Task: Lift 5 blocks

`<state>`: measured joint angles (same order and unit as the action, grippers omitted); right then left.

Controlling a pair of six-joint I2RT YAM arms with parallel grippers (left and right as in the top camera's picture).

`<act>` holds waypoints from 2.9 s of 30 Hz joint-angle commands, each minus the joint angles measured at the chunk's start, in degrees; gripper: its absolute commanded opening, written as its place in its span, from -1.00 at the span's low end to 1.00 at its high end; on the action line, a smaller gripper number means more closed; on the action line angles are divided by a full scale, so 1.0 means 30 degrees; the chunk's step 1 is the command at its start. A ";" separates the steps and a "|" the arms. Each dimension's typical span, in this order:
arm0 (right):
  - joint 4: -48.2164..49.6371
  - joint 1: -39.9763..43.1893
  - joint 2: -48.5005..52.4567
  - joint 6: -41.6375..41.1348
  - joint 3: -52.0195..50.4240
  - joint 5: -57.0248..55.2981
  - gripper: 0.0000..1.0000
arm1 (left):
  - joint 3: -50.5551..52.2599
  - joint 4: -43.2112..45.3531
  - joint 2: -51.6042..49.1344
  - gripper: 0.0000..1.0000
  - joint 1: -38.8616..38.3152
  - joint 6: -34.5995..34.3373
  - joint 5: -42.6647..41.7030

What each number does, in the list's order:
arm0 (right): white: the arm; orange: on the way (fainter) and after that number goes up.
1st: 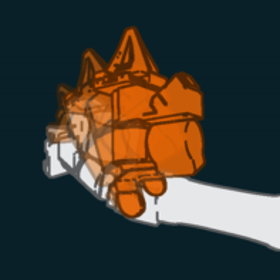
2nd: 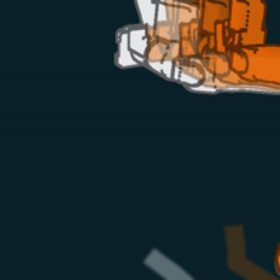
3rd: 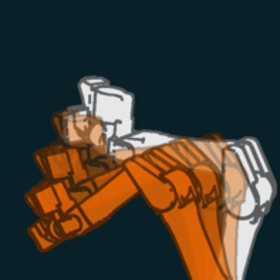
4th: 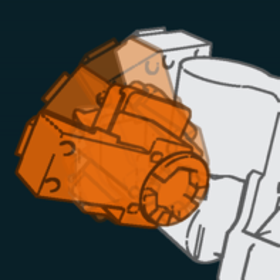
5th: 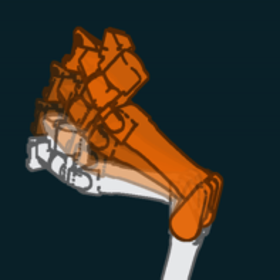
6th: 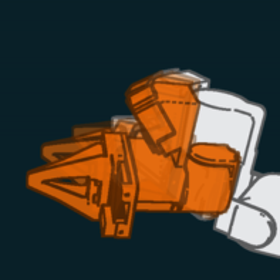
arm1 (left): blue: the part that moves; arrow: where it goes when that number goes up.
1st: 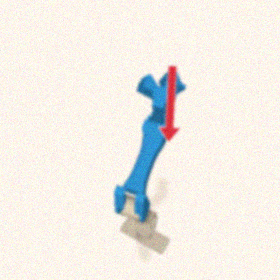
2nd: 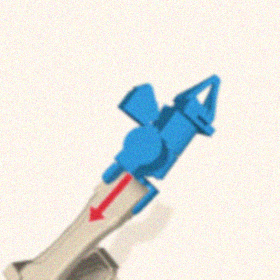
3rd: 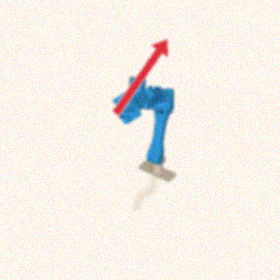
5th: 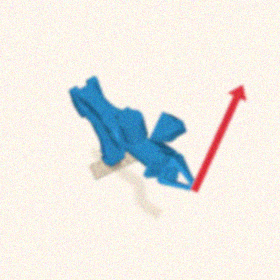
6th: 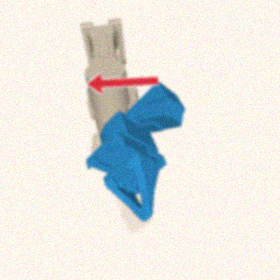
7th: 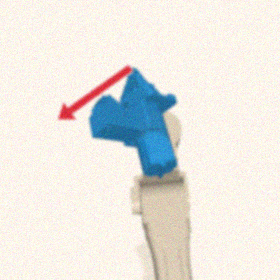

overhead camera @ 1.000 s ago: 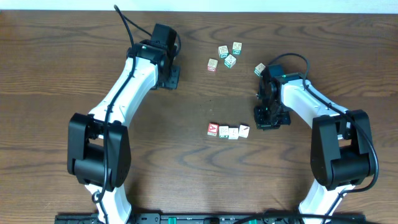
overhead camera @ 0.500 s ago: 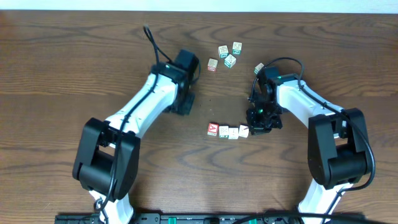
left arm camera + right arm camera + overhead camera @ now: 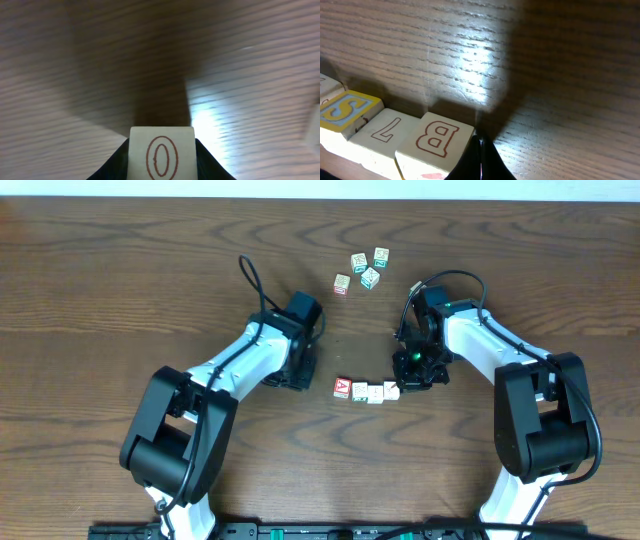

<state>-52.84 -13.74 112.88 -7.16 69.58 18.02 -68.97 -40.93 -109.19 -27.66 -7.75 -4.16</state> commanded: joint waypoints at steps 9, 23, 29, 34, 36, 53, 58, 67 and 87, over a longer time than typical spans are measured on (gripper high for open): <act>-0.0066 0.0102 0.0197 0.0408 -0.0102 -0.3971 -0.97 | 0.0117 0.0969 0.0321 -0.85 -0.1763 -0.1362 -0.0911; 0.0474 0.1931 0.0197 0.0423 -0.0102 -0.4415 -0.98 | 0.0117 0.0954 0.0321 -0.76 -0.2266 -0.2404 -0.0976; 0.0634 0.1967 0.0197 0.0430 -0.0102 -0.4415 -0.97 | 0.0117 0.0984 0.0321 -0.44 -0.2288 -0.2397 -0.0903; 0.0692 0.1938 0.0197 0.0503 -0.0102 -0.4415 -0.97 | 0.0117 0.1180 0.0321 -0.10 -0.2288 -0.2397 -0.0896; 0.0699 0.1945 0.0197 0.0503 -0.0102 -0.4415 -0.97 | 0.0117 0.1253 0.0321 0.04 -0.2288 -0.2397 -0.0896; 0.0838 0.1931 0.0197 0.0554 -0.0102 -0.4408 -0.97 | -0.0015 0.1246 0.2594 0.14 -0.2251 -0.2390 0.0342; 0.0831 0.1923 0.0197 0.0554 -0.0102 -0.4342 -0.97 | -0.0015 0.1851 0.4087 -0.17 -0.2251 -0.2375 0.1341; 0.1231 0.1909 0.0197 0.0998 -0.0102 -0.2178 -0.98 | -0.0015 0.5107 0.3439 -0.85 -0.1377 -0.2302 0.1406; 0.1443 0.0095 0.0197 0.2412 -0.0102 0.0219 -0.97 | -0.0007 0.5982 0.1275 -0.86 -0.0430 -0.2171 0.1035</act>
<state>-49.23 -12.73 112.88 -1.45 69.63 19.46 -68.99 -22.94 -103.61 -29.02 -14.79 -1.15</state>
